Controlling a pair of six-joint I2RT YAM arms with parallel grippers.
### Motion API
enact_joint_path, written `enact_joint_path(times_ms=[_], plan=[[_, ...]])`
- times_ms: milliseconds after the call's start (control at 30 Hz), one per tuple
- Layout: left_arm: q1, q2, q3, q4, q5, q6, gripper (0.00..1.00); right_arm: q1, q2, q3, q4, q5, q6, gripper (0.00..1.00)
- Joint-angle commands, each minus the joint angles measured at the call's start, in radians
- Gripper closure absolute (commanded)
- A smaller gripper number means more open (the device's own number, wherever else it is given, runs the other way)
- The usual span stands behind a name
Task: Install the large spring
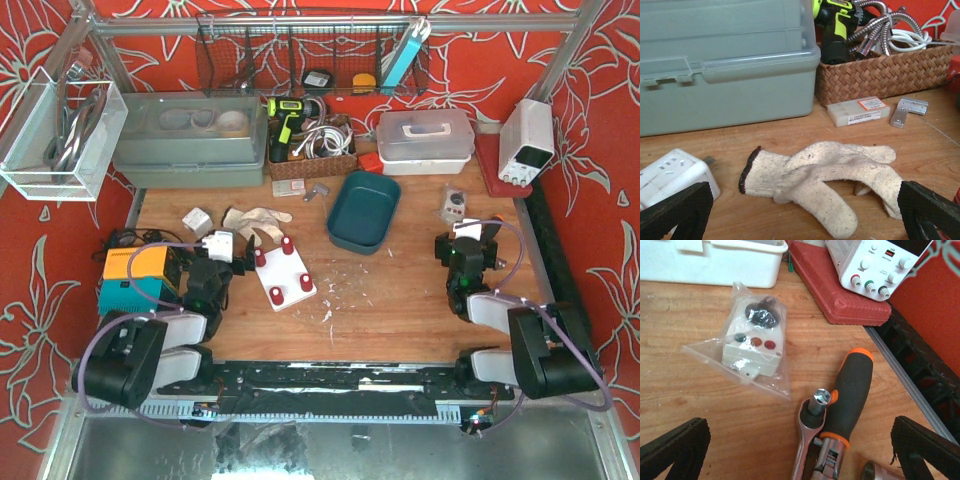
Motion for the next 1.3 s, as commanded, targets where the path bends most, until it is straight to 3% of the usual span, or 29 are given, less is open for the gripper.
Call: enact_joint_path(times_ms=[0,67,133,200,267,333,467,1267], plan=[[0.030,0.108,0.024,0.131,0.078,-0.006,0.00,-0.006,0.064,-0.009,0.186,0.011,-0.004,0.01],[0.045,0.175,0.017,0.204,0.070,-0.026,0.00,-0.011,0.076,0.022,0.137,-0.036,-0.015,0.01],[0.056,0.156,0.036,0.138,0.080,-0.037,0.00,-0.017,0.127,0.029,0.158,-0.067,-0.019,0.01],[0.064,0.196,0.012,0.208,0.068,-0.050,0.00,-0.020,0.163,0.005,0.247,-0.068,-0.025,0.01],[0.072,0.238,0.003,0.286,0.065,-0.057,0.00,-0.022,0.145,0.014,0.199,-0.068,-0.017,0.01],[0.079,0.214,0.033,0.186,0.090,-0.057,0.00,-0.021,0.157,0.009,0.229,-0.066,-0.020,0.01],[0.081,0.220,0.047,0.168,0.114,-0.048,0.00,-0.021,0.153,0.012,0.216,-0.067,-0.021,0.01],[0.083,0.225,0.048,0.173,0.114,-0.050,0.00,-0.021,0.150,0.013,0.209,-0.068,-0.021,0.01]])
